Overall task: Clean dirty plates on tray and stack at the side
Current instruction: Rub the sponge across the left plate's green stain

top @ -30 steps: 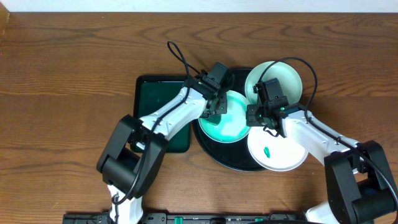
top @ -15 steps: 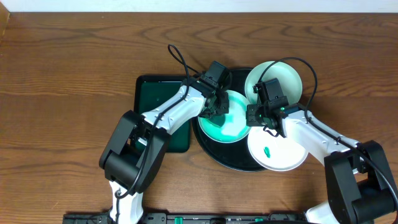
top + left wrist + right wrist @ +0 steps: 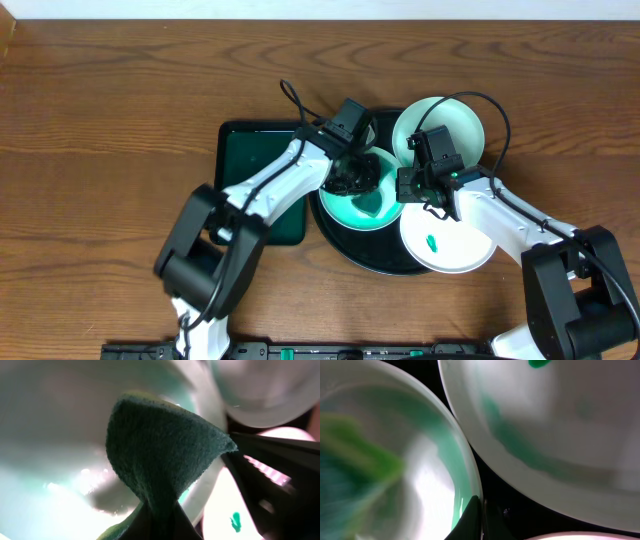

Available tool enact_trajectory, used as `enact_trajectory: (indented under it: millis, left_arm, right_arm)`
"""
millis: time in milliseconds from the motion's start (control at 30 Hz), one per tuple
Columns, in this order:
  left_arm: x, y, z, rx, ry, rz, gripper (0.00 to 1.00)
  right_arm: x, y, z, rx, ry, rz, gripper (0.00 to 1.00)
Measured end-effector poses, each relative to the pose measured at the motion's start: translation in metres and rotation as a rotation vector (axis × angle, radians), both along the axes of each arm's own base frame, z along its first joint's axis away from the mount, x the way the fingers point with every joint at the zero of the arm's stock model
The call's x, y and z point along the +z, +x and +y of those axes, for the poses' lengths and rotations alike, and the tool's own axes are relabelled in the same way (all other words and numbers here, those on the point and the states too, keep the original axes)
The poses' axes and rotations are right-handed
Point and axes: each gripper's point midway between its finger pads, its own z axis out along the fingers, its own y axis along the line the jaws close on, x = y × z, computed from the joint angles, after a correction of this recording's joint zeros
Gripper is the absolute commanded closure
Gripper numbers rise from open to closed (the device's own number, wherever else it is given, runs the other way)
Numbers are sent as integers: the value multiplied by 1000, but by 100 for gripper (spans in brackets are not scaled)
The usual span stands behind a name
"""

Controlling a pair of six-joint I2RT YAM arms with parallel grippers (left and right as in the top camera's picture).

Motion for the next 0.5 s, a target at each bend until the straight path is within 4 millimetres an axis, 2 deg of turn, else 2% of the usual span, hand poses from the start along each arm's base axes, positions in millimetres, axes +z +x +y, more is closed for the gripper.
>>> enact_trajectory:
  millis: [100,167,333,500]
  left_arm:
    - [18,4,8,20,29,-58,93]
    - [23,6,17,40,69,-85,93]
    - [15,12,39,83,193,-120,93]
    - [8,14,49,99,242,-134,93]
  right_arm:
    - [0,0,0,0,0,0,99]
    - [0,0,0,0,0,0,99]
    - [0,0,0,0,0,0,99]
    - [0,0,0,0,0,0,99]
